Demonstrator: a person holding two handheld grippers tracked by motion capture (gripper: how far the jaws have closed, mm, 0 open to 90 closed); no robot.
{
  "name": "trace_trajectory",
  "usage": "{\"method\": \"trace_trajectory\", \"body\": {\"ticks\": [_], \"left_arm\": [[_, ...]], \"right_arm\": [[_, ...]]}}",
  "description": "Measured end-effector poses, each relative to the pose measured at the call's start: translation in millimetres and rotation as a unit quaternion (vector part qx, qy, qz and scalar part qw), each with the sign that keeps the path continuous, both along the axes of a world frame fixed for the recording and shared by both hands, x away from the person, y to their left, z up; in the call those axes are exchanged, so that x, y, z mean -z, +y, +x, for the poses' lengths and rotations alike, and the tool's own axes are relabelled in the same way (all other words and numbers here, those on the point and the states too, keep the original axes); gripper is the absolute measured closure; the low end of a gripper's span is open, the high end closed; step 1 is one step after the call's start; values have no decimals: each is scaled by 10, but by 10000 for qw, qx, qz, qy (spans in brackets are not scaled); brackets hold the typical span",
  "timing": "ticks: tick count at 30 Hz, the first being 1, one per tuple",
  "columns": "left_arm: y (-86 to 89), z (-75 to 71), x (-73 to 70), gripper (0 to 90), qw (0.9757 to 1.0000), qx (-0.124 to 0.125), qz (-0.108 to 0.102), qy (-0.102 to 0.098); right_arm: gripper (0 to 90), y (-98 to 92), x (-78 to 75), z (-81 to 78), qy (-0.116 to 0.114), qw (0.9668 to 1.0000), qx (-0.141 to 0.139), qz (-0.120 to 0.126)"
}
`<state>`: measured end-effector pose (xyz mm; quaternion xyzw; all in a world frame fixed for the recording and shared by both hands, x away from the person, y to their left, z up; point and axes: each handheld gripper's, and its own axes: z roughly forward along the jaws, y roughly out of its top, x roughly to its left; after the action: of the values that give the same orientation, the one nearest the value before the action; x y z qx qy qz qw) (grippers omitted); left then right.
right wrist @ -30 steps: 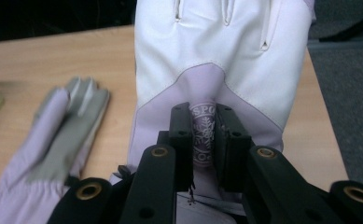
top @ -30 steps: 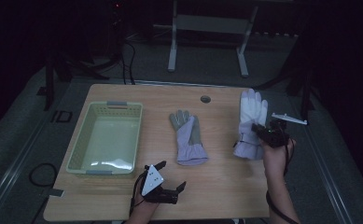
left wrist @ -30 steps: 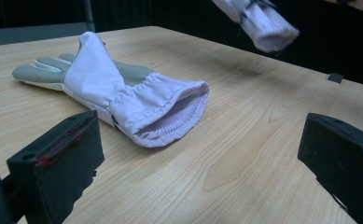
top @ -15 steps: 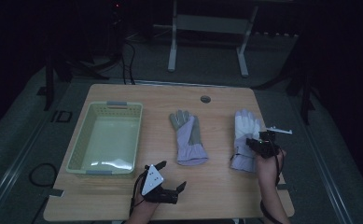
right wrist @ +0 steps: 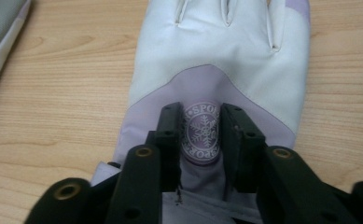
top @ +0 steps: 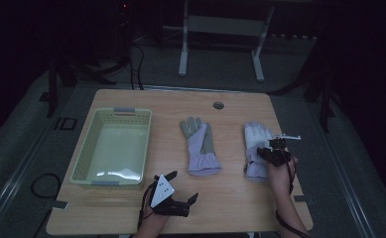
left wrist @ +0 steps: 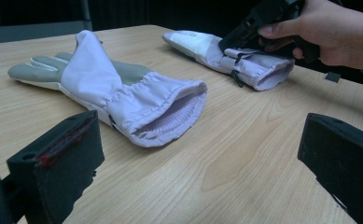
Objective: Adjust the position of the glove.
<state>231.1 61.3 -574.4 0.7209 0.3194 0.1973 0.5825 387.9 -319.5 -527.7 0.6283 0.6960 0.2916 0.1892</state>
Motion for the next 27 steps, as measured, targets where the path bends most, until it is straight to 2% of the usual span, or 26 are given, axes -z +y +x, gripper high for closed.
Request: {"method": "trace_trajectory", "body": {"ticks": [3,5,6,10,12,13,15,18,19,22,23,24,25,26,27], "left_arm": [[0,1,0,2,10000,-3,-2,2],[-1,0,0,2,10000,-4,-5,2],[0,1,0,2,10000,-3,-2,2],[-1,-1,0,2,10000,-4,-1,0],[-1,0,0,2,10000,-3,1,2],[-1,0,0,2,10000,-7,-4,3],[0,1,0,2,10000,-8,-4,4],[-2,-1,0,2,10000,-10,-2,0],[-1,-1,0,2,10000,-9,7,-3],[-1,-1,0,2,10000,-12,5,3],[-1,-1,0,2,10000,-12,2,5],[-1,-1,0,2,10000,-13,-2,6],[0,-1,0,2,10000,-11,-2,5],[0,-1,0,2,10000,-9,-1,6],[0,-1,0,2,10000,-9,-3,5]], "right_arm": [[604,-24,-47,-35,-110,9999,-6,33],[514,-34,-65,-48,-180,9997,-146,-20],[509,-39,-69,-51,-183,9997,-153,-47],[419,-93,-120,-78,-268,9989,-366,133],[416,-131,-190,-106,-289,9980,-529,213],[428,-142,-229,-124,-349,9973,-622,167],[437,-137,-295,-156,-395,9955,-840,-179],[467,-140,-370,-202,-518,9906,-1173,-483],[496,-150,-391,-213,-557,9890,-1274,-497],[501,-177,-431,-232,-628,9847,-1562,-447],[496,-193,-445,-231,-630,9809,-1783,-448],[493,-197,-448,-230,-637,9797,-1841,-482],[529,-212,-452,-217,-603,9758,-2017,-583],[523,-231,-454,-200,-526,9728,-2189,-539],[515,-258,-453,-176,-494,9716,-2272,-448]]}}
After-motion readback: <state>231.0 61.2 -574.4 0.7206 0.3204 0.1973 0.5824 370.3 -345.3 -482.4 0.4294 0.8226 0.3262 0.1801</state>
